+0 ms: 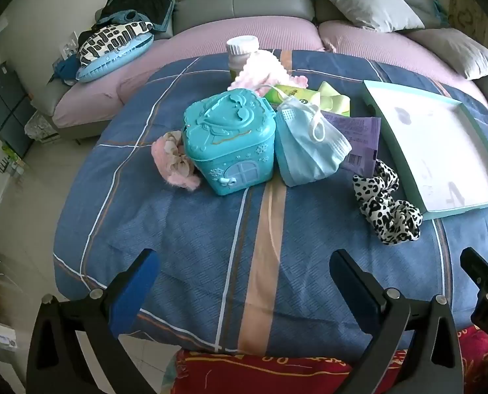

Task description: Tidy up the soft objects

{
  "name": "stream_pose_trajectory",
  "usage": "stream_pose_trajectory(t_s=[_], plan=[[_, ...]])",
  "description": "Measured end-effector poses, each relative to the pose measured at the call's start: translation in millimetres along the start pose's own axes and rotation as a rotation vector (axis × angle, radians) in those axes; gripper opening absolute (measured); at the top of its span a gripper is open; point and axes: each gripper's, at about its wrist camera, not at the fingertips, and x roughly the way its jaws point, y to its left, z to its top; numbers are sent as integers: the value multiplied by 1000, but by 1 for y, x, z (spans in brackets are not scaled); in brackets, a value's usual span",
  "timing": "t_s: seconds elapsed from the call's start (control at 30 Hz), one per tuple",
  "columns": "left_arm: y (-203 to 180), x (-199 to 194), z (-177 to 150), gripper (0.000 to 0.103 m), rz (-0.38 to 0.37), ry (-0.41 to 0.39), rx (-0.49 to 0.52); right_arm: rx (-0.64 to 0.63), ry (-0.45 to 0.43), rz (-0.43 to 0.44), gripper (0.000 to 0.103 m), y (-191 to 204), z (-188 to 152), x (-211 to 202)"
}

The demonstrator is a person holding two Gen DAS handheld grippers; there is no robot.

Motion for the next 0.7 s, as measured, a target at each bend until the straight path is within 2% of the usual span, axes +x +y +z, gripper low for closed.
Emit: stream_pose_trajectory(t_s=[0.7], plan=[[-1, 1, 0, 103, -7, -4, -7, 2, 6, 1, 103, 1, -1, 2]])
